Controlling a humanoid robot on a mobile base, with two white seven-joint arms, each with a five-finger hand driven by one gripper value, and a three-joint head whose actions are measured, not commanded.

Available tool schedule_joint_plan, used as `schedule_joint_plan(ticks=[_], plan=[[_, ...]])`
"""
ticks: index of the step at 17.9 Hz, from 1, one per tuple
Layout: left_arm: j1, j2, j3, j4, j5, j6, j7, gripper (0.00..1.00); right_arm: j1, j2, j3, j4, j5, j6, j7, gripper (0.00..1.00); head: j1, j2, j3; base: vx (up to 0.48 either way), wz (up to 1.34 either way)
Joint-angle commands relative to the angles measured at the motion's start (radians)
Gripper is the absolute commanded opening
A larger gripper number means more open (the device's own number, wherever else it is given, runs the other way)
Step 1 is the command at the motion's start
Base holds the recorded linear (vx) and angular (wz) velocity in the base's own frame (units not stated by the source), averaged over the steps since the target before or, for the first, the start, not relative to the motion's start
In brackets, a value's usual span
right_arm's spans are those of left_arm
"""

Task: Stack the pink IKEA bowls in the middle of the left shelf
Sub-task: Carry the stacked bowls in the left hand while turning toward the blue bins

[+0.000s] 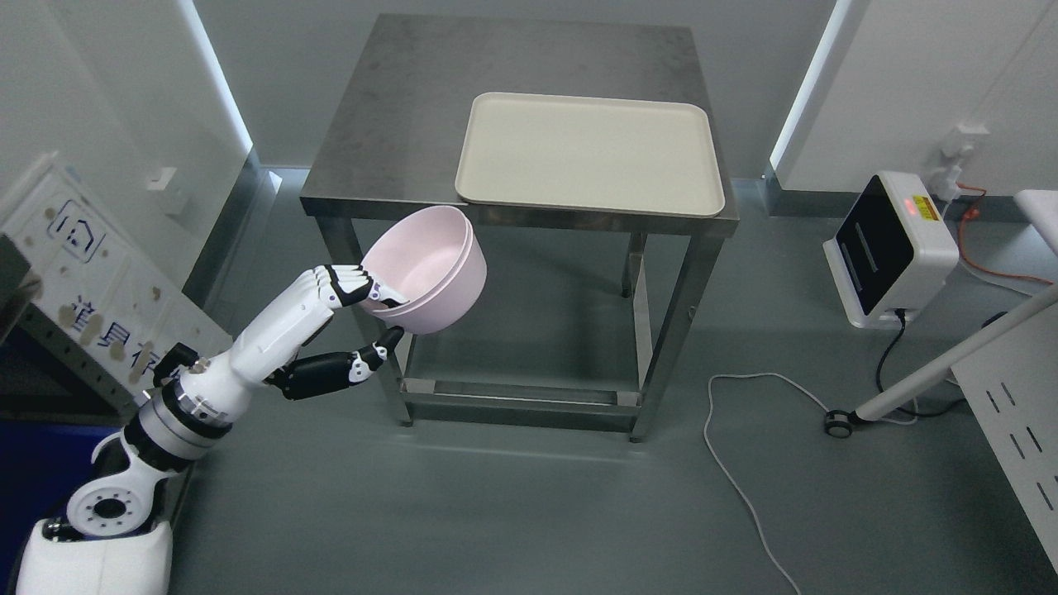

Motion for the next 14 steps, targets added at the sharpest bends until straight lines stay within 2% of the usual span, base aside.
schedule_joint_plan(ticks=[1, 4, 8, 14], plan=[[0.009, 0.026, 0.014, -0.005, -0.003, 0.006, 0.001, 0.05, 0.0, -0.017, -0.009, 0.0, 0.008, 0.0, 0.003, 1.0, 0.0, 0.0, 0.0, -0.408, 0.27], [0.008, 0.014, 0.019, -0.004, -0.003, 0.017, 0.002, 0.05, 0.0, -0.017, -0.009, 0.0, 0.008, 0.0, 0.003, 1.0, 0.0, 0.0, 0.0, -0.387, 0.29], [-0.006, -0.038, 0.006, -0.004, -0.003, 0.017, 0.002, 0.05, 0.0, -0.017, -0.011, 0.0, 0.008, 0.0, 0.003, 1.0, 0.0, 0.0, 0.0, -0.355, 0.47], [-0.02, -0.074, -0.047, -0.004, -0.003, 0.019, 0.004, 0.05, 0.0, -0.017, -0.009, 0.0, 0.008, 0.0, 0.003, 1.0, 0.0, 0.0, 0.0, -0.336, 1.17]])
